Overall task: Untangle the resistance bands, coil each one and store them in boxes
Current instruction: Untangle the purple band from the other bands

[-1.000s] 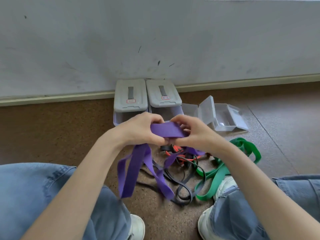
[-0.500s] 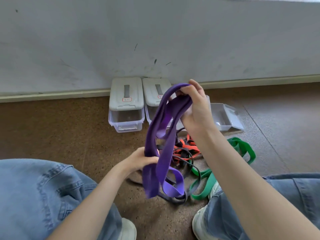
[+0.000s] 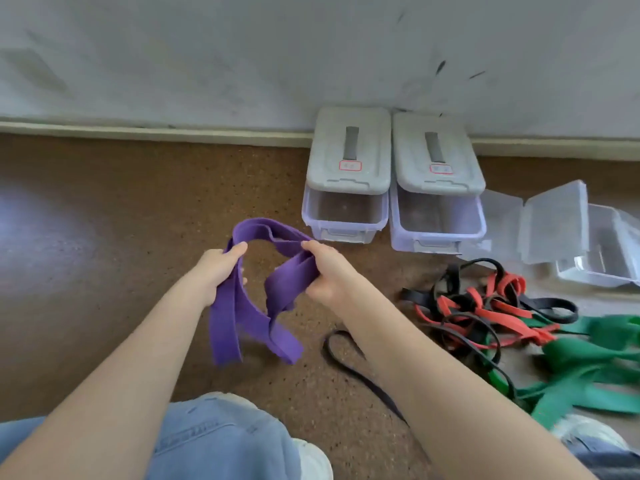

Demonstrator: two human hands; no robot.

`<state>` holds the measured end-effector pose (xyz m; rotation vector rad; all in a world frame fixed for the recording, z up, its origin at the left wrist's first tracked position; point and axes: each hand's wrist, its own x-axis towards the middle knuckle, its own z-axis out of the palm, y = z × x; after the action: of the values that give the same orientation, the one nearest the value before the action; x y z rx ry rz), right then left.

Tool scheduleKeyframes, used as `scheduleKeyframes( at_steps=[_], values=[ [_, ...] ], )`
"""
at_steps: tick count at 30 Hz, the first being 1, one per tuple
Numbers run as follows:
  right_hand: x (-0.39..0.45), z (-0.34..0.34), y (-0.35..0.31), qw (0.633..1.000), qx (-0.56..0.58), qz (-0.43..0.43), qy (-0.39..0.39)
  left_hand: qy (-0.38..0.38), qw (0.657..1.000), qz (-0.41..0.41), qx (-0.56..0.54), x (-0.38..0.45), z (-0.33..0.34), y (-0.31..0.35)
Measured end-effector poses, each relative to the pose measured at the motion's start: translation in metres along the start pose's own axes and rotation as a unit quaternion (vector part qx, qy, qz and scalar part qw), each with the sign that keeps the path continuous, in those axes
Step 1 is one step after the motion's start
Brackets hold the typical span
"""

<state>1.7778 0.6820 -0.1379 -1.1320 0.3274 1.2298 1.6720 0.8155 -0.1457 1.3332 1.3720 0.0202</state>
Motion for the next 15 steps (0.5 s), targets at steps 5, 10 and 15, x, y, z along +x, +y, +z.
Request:
scheduleKeyframes(
  at_steps=[5, 10, 15],
  values=[
    [0.053, 0.051, 0.034, 0.994, -0.089, -0.068, 0.013, 0.054, 0.989, 0.044, 0.132, 0.064, -0.047, -0.003],
    [0.095, 0.005, 0.104, 0.821, -0.571, 0.012, 0.014, -0.011, 0.929, 0.05, 0.367, 0.091, -0.026, -0.047],
    [0.102, -0.003, 0.132, 0.852, -0.516, -0.075, -0.058, -0.034, 0.881, 0.019, 0.471, 0.081, -0.007, -0.088]
  ],
)
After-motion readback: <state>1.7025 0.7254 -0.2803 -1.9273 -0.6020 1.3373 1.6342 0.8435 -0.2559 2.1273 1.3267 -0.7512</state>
